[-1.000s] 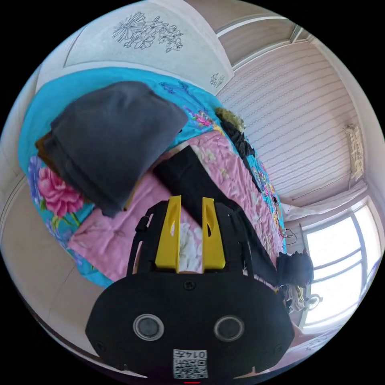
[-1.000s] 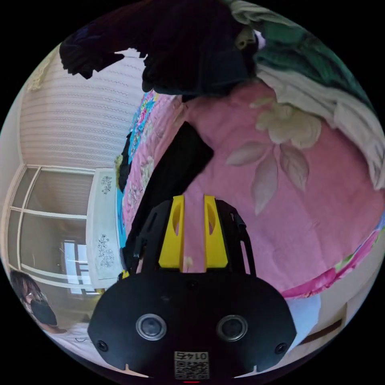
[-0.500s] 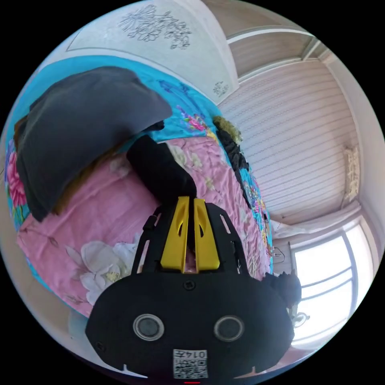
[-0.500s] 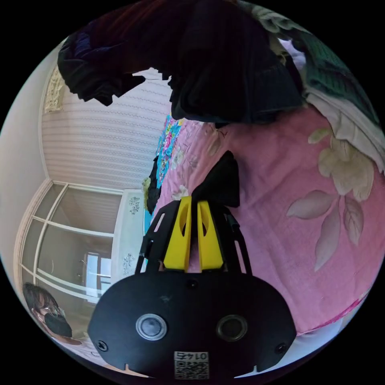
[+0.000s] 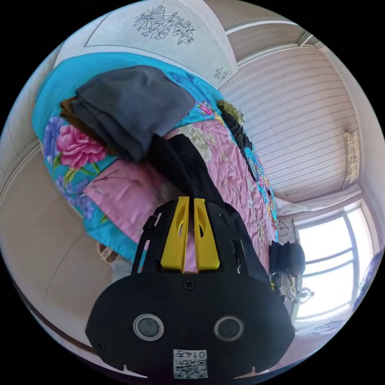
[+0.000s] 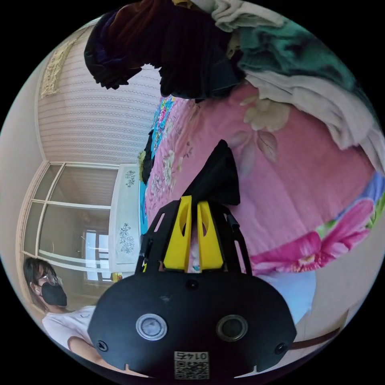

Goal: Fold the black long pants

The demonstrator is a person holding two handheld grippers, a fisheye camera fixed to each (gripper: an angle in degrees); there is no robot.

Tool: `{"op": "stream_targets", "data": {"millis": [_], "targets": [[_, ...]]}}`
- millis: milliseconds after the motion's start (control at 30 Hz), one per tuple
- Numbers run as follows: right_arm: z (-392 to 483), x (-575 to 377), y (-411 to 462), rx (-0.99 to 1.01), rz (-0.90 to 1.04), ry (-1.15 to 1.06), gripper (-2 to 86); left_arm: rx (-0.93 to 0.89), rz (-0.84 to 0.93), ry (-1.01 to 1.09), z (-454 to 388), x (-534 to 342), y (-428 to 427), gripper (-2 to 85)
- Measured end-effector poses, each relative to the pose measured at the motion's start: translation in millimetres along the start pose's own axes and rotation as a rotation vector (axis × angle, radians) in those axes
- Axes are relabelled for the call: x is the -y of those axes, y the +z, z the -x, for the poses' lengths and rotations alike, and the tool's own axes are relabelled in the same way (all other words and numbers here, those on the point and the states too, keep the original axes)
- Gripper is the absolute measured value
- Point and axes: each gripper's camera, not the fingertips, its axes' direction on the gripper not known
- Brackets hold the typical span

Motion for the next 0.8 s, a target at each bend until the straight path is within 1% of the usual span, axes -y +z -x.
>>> {"op": "stream_targets", "data": {"millis": [100,167,200,267,333,400,467,500,533,567,600,667,700,767,800], "targets": [[-37.0,-34.6,-0.2,-0.036,0.01,-0.002,0.7,0.02,0.055,0.038,9.8,-35.0,-4.0,0.9],[-71.3,-51.4,20.3,-0.09,0.05,0.025,0.9,0.11,0.113,0.108,12.4,-61.5,7.0,3.1],[-79.1,-54.4,26.5,-0.1,0.065,0.029,0.9,0.136,0.112,0.116,13.8,-69.3,10.0,3.6],[-100.6,-72.2,40.2,-0.181,0.059,0.018,1.0,0.195,0.084,0.105,19.6,-102.0,16.4,4.1],[-116.1,-91.4,40.0,-0.239,0.024,0.014,0.8,0.2,0.049,0.116,18.9,-127.2,12.6,4.2],[-128.2,-115.2,36.0,-0.327,-0.026,0.013,0.3,0.228,0.041,0.212,5.6,-153.5,8.3,4.1],[-118.4,-147.8,51.4,-0.512,-0.06,-0.096,0.0,0.322,0.078,0.449,-33.6,-195.3,11.9,3.8],[-111.6,-155.3,63.4,-0.553,-0.048,-0.146,-0.1,0.344,0.088,0.517,-45.9,-208.4,15.7,3.7],[-95.5,-169.6,98.0,-0.608,0.001,-0.255,-0.2,0.376,0.105,0.653,-71.4,-237.7,27.6,3.2],[-77.5,-184.0,143.7,-0.618,0.078,-0.373,-0.2,0.377,0.117,0.786,-95.9,-270.4,45.2,2.5],[-67.7,-192.3,170.9,-0.614,0.122,-0.438,-0.3,0.366,0.123,0.849,-107.5,-287.4,56.0,2.0],[-27.3,-234.2,293.5,-0.594,0.305,-0.695,-0.3,0.292,0.15,1.034,-147.1,-355.9,108.4,0.0],[-18.1,-246.0,325.1,-0.59,0.35,-0.755,-0.4,0.273,0.155,1.06,-154.8,-372.4,122.8,-0.2],[9.4,-289.6,438.4,-0.577,0.477,-0.935,-0.4,0.187,0.207,1.152,-181.6,-431.4,176.3,-0.8],[13.7,-298.2,462.4,-0.562,0.5,-0.959,-0.4,0.165,0.225,1.174,-186.9,-443.9,188.1,-0.8]]}}
